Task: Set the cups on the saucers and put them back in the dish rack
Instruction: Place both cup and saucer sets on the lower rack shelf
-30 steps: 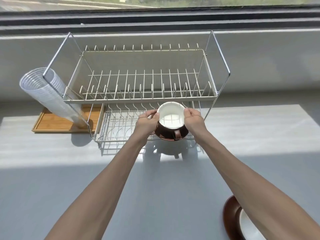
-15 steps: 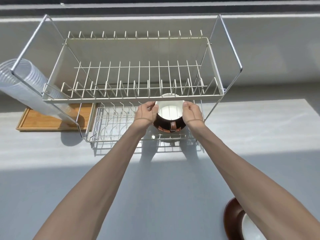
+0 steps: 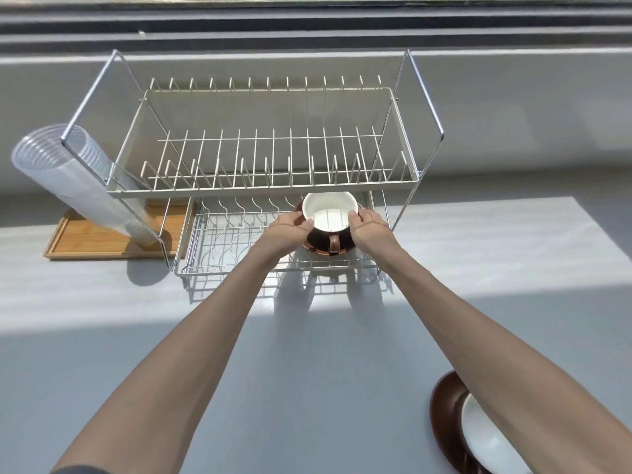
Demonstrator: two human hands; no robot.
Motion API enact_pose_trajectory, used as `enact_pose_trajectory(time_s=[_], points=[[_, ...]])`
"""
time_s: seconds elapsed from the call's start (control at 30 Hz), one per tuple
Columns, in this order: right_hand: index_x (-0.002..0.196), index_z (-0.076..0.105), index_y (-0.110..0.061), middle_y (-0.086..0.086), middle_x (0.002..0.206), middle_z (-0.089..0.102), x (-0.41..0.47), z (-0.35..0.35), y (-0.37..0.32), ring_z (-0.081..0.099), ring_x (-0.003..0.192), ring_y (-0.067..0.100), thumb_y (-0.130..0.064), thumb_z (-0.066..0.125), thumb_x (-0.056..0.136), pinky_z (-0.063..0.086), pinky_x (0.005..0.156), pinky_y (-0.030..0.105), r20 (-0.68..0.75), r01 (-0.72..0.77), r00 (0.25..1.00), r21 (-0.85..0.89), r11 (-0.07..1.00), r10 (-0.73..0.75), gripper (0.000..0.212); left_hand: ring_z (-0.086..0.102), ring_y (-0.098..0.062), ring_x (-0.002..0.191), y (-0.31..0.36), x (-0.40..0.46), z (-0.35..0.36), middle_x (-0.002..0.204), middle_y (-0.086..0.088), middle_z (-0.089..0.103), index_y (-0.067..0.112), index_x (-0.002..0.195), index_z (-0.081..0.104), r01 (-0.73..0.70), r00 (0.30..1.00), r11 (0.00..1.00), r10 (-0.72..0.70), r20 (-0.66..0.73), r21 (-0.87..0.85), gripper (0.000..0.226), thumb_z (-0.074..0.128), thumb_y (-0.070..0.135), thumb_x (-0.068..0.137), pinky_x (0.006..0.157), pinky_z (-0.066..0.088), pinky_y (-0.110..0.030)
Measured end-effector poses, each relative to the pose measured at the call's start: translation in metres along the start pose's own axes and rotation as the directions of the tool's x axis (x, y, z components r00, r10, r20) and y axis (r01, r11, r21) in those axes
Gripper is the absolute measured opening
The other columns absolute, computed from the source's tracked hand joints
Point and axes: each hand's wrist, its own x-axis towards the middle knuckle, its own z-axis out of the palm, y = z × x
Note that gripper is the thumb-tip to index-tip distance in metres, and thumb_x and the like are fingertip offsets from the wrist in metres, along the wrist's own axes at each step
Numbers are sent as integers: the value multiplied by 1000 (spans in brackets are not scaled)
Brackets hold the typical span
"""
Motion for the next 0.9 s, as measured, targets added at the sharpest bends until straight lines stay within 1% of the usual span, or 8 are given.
enact_pose_trajectory(time_s=[0.07, 0.2, 0.27, 0.33, 0.4, 0.53, 0.7, 0.9], points=[[135, 51, -1, 15, 144, 47, -10, -4, -1, 43, 133, 31, -31, 31, 106, 32, 111, 37, 32, 20, 999, -56, 998, -18, 46, 52, -28, 128, 2, -15, -2, 136, -6, 58, 16, 141, 52, -33, 999, 998, 32, 22, 57, 44, 49, 32, 99, 102, 44, -37], [93, 64, -7, 13, 102, 65, -35, -13, 1, 58, 96, 30, -29, 42, 97, 46, 80, 35, 82, 77, 994, -107, 991, -68, 31, 55, -23, 113, 9, -49, -4, 125, -8, 60, 13, 118, 62, -148, 984, 947, 111, 141, 285, 29, 45, 28, 101, 97, 43, -34], [85, 63, -13, 8, 94, 66, -53, -19, 4, 58, 94, 29, -29, 45, 95, 46, 79, 33, 113, 126, 988, -165, 978, -108, 26, 54, -23, 109, 9, -62, -2, 126, -14, 61, 16, 105, 55, -173, 977, 896, 104, 186, 408, 19, 45, 31, 101, 95, 42, -35], [113, 67, -15, 9, 121, 67, -75, -26, 7, 59, 113, 31, -33, 46, 97, 49, 95, 39, 133, 169, 982, -268, 949, -137, 32, 54, -28, 120, 8, -76, 1, 136, -12, 58, 11, 118, 59, -217, 969, 815, 112, 220, 537, 33, 43, 35, 101, 100, 41, -37], [130, 59, -21, 7, 130, 63, -95, -29, 15, 58, 117, 31, -36, 44, 99, 50, 95, 41, 125, 199, 979, -418, 886, -161, 37, 52, -28, 125, 7, -87, 5, 140, -7, 56, 20, 136, 54, -261, 964, 702, 146, 224, 662, 41, 41, 38, 102, 100, 42, -37], [138, 49, -20, 9, 133, 56, -127, -26, 41, 54, 120, 33, -41, 41, 100, 47, 90, 43, 48, 210, 971, -631, 747, -232, 44, 53, -28, 124, 2, -105, 24, 139, -4, 56, 29, 137, 49, -291, 954, 517, 217, 205, 805, 42, 39, 43, 99, 91, 45, -40], [146, 39, -20, 10, 151, 38, -159, -27, 79, 35, 139, 30, -44, 40, 101, 36, 106, 44, -79, 189, 942, -677, 712, -325, 51, 47, -31, 125, -14, -121, 60, 137, -7, 52, 28, 140, 46, -343, 868, 318, 468, 169, 884, 47, 42, 46, 97, 97, 40, -44], [149, 40, -19, 13, 158, 33, -194, -38, 133, 30, 146, 32, -50, 44, 99, 31, 112, 46, -259, 85, 920, -597, 797, -293, 58, 51, -37, 125, -34, -135, 113, 138, -14, 55, 19, 135, 53, -448, 710, 316, 694, 118, 836, 50, 50, 45, 94, 97, 42, -50]])
